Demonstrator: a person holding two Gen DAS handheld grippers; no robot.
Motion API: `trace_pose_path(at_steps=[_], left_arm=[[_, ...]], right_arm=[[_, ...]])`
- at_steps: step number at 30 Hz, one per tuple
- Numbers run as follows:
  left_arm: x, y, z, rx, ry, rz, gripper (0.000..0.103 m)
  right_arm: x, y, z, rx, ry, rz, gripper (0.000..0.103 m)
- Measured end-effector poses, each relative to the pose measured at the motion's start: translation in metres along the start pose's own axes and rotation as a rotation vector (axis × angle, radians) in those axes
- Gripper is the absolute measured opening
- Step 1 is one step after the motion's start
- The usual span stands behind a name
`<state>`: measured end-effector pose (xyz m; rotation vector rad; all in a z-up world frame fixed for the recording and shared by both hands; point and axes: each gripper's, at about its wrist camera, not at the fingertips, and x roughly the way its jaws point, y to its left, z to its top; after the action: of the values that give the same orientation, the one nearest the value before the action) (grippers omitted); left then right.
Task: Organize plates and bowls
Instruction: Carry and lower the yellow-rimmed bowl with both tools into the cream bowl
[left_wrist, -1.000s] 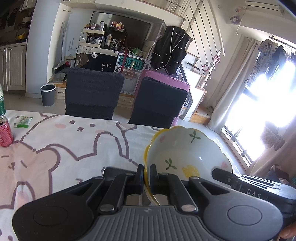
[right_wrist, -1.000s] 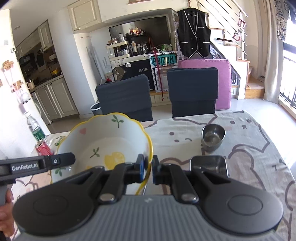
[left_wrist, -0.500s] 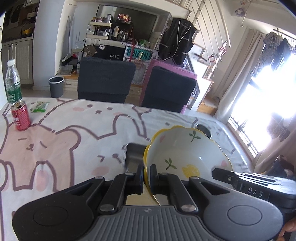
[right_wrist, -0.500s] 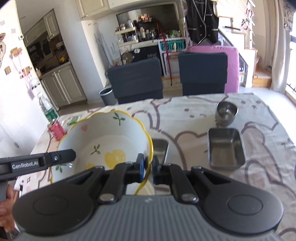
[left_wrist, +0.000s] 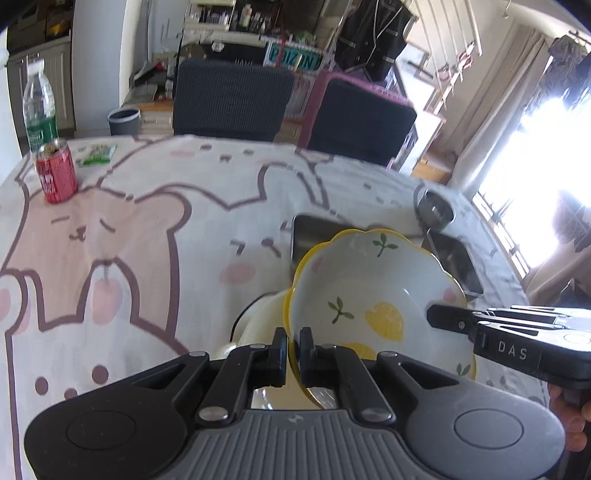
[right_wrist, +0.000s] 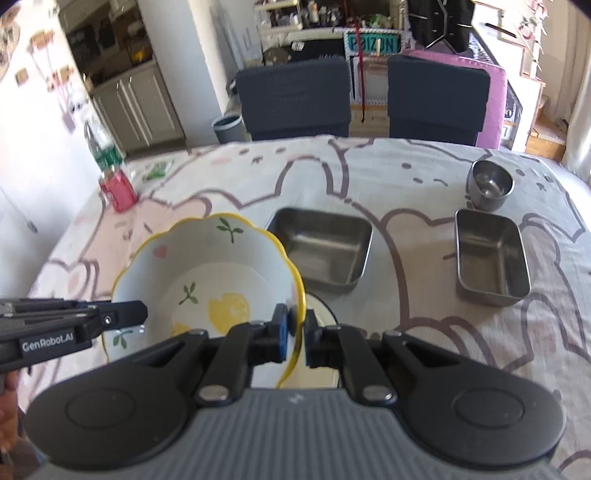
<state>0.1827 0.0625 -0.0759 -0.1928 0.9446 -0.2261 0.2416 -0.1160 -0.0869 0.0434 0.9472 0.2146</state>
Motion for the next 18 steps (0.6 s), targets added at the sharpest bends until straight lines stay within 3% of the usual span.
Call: trace_pose_path(at_steps=[8, 18], left_arm=[[0.02, 0.005, -0.004, 0.001, 0.065, 0.011, 0.007], [0.04, 0.003, -0.007, 0.01, 0.113, 0.014, 0.008]], right_arm=[[0.025, 0.004, -0.007, -0.028, 0.08, -0.017, 0.011], [0.035, 0.004, -0.009, -0.062, 0.12, -0.051, 0.011]])
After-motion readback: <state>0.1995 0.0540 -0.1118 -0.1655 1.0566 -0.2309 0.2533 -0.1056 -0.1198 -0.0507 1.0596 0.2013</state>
